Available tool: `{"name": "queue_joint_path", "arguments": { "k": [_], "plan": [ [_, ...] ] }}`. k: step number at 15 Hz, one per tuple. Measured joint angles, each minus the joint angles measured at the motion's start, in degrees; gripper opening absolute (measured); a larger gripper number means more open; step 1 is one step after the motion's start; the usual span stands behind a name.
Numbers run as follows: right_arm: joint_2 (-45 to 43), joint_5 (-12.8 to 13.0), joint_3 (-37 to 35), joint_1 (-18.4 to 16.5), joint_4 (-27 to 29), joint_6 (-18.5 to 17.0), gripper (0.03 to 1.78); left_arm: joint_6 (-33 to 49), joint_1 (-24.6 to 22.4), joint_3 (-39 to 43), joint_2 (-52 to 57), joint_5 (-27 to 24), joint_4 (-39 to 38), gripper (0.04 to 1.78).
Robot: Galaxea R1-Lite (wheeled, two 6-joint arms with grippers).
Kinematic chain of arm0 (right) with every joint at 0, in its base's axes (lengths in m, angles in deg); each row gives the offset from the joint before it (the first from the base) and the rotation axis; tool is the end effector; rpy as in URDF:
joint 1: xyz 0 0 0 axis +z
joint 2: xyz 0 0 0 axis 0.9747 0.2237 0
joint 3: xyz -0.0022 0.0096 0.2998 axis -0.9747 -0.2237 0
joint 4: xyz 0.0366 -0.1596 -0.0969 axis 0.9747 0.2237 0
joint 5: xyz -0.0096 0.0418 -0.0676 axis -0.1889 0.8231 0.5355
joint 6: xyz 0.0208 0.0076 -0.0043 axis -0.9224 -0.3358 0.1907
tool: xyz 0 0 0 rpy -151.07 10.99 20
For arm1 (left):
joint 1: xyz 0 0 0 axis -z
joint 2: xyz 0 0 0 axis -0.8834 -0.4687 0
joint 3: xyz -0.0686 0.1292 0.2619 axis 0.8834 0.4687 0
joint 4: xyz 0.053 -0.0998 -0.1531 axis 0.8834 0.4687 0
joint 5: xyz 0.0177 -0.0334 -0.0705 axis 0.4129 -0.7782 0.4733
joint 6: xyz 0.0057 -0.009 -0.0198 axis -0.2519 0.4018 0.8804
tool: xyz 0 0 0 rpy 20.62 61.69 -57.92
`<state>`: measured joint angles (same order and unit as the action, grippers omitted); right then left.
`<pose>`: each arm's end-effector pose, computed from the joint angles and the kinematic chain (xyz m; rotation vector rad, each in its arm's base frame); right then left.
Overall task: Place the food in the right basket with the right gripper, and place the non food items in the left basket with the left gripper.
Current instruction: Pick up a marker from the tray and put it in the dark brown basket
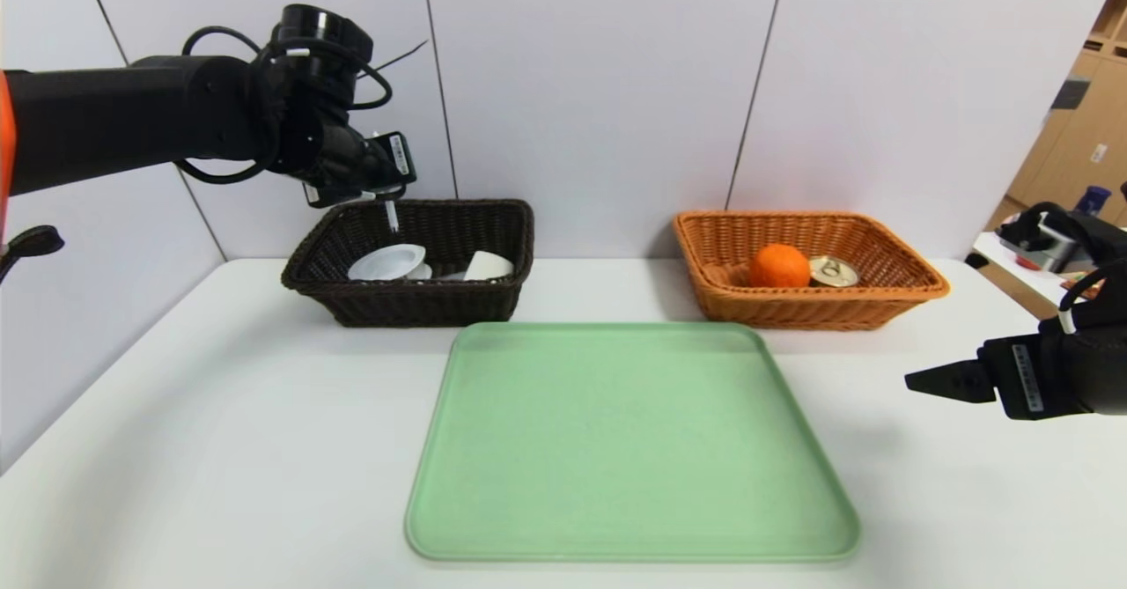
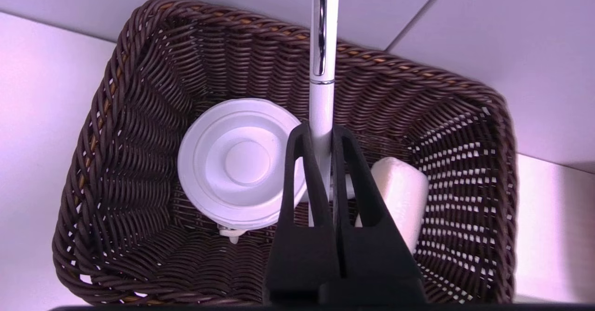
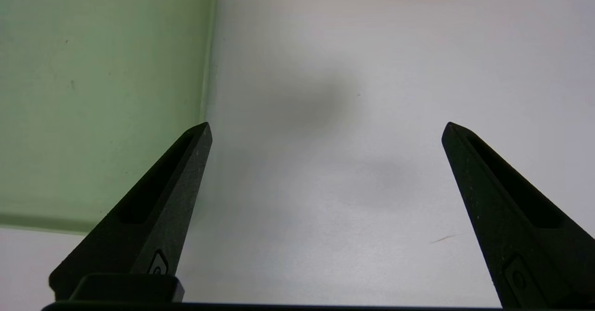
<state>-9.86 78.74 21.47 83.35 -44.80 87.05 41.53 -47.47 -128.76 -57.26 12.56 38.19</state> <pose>0.1990 0.0211 0.2219 -0.0763 0.8048 0.0823 0.3998 -0.0982 0.2747 -0.2955 0.4712 0.1014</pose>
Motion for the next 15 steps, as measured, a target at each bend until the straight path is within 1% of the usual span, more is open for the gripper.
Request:
{"name": "queue_joint_path", "arguments": {
  "k": [6, 13, 14, 15],
  "plan": [
    [-0.02, 0.05, 0.11, 0.00, 0.00, 0.05, 1.71, -0.17, -1.68, -0.02, -3.30, -0.16, 0.06, 0.06],
    [-0.30, 0.05, 0.13, 0.02, 0.00, 0.07, 1.71, -1.13, -1.85, -0.22, -3.78, 0.13, -0.38, 0.06],
    [-0.37, 0.05, 0.13, 0.05, 0.00, 0.07, 1.71, -1.34, -1.85, -0.22, -3.64, 0.20, -0.35, 0.12],
    [-0.46, 0.05, 0.11, 0.05, 0.00, 0.09, 1.71, -1.32, -1.83, -0.22, -3.61, 0.33, -0.22, 0.32]
  ]
}}
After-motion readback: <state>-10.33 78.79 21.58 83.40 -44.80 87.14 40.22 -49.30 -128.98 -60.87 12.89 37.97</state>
